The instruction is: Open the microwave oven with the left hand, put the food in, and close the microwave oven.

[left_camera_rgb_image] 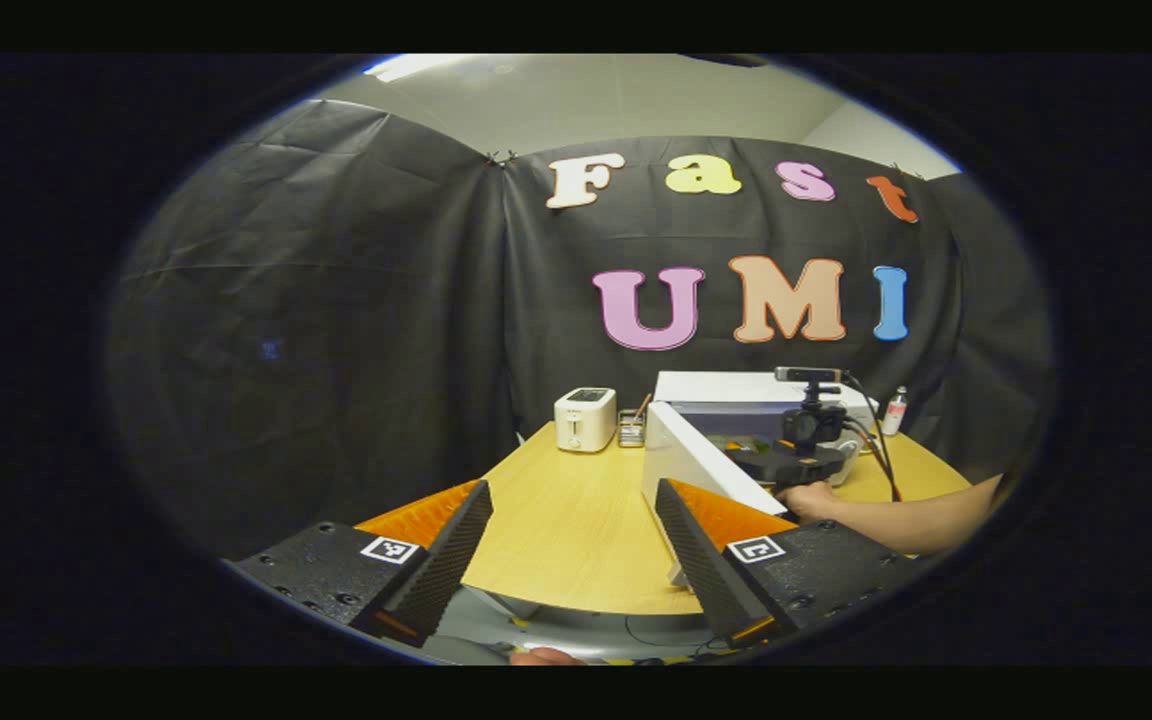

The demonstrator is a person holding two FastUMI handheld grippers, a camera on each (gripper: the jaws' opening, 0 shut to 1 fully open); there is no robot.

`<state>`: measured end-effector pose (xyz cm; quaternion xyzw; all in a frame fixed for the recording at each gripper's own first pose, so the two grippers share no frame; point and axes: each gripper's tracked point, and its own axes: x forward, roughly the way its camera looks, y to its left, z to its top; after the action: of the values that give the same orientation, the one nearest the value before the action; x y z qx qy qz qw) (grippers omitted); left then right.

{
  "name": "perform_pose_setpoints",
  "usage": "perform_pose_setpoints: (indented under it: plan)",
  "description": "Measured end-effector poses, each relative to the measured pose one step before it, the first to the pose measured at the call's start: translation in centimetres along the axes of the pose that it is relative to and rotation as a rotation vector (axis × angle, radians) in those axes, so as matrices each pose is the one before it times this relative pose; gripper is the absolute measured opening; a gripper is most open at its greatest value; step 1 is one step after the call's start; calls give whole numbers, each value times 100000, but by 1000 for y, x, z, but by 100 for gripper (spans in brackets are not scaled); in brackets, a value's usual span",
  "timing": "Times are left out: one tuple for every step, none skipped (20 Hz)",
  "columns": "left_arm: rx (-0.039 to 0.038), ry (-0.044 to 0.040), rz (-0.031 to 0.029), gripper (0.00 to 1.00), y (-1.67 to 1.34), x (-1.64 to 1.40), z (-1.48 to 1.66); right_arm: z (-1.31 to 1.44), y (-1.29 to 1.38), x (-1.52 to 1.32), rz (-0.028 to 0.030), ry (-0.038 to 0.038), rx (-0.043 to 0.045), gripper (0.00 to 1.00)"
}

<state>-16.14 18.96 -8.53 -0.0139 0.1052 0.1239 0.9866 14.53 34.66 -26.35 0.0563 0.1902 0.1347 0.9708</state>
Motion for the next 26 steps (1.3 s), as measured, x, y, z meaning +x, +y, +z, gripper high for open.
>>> perform_pose_setpoints:
  plan:
    - [975, -18, -502, 96, 22, 284, -135, 529, -159, -1002, 854, -932, 1041, 99]
    - [424, 465, -709, 96, -126, 323, -417, 697, -96, -1137, 551, -1524, 683, 99]
    - [-125, 493, -1282, 94, -247, 397, -356, 923, -408, -1025, 752, -1900, 138, 99]
    - [-21, 706, -1794, 94, -416, 296, -617, 1040, -558, -1201, 86, -1538, -261, 99]
    - [937, 1469, -2580, 96, -556, 436, -868, 1090, -688, -1086, 481, -1714, -314, 99]
    - [2193, 3878, -2786, 96, -621, 507, -1487, 949, -999, -1169, -578, -1041, -132, 99]
    - [3147, 2319, -1959, 96, -249, 401, -1174, 827, -1062, -1099, -345, -126, 846, 99]
    - [2247, 633, -1750, 95, -185, 270, -761, 639, -815, -1243, 47, -94, 873, 99]
    - [1236, 358, -1602, 100, -350, 316, -518, 657, -970, -1233, -403, 220, -558, 99]
    - [439, 431, -1230, 100, -325, 433, -790, 459, -1138, -1095, -16, -130, -900, 91]
    - [-1056, 1322, -1172, 99, -246, 336, -648, 717, -1025, -1071, -663, 70, -1058, 90]
    - [-2198, 854, -721, 98, -213, 356, -682, 671, -1002, -1060, -459, -107, -716, 90]
    - [-3599, 532, -487, 98, -132, 418, -387, 789, -985, -1028, -721, -293, -383, 90]
    - [-2980, 415, -364, 98, -205, 411, -238, 821, -878, -900, -691, -693, -423, 90]
    - [-1861, -125, -336, 98, -39, 353, -166, 776, -813, -889, -739, -953, -770, 90]
    - [-514, 43, -585, 98, -84, 392, -293, 823, -737, -885, -903, -1127, -1242, 90]
    - [-888, 657, -794, 95, 77, 411, -336, 938, -748, -737, -650, -1070, -1453, 90]
    - [-1195, 1261, -2251, 87, -534, 154, -346, 534, -321, -896, -101, -841, -1250, 90]
    - [-509, 1110, -932, 70, -237, 85, -273, 626, -435, -515, -225, -451, -980, 90]
    - [415, -958, 372, 52, 160, 442, 248, 582, -367, -521, -99, -940, -431, 90]
    - [676, -658, 1295, 35, 107, 326, 230, 662, -291, -496, -382, -885, -328, 90]
    - [567, -301, -301, 17, -359, 534, -43, 576, -195, -643, 176, -1273, -551, 90]
    - [333, 1303, -3875, 0, -1096, 430, -479, 756, -132, -604, -23, -1693, -705, 90]
    - [932, 1138, -3017, 1, -1015, 215, -360, 646, -81, -533, 665, -1175, -653, 90]
    - [1838, -111, -2045, 0, -912, 440, 7, 567, 123, -475, 983, -600, -467, 91]
    - [2401, -760, -1375, 1, -765, 469, 150, 375, -109, -376, 174, -171, -641, 90]
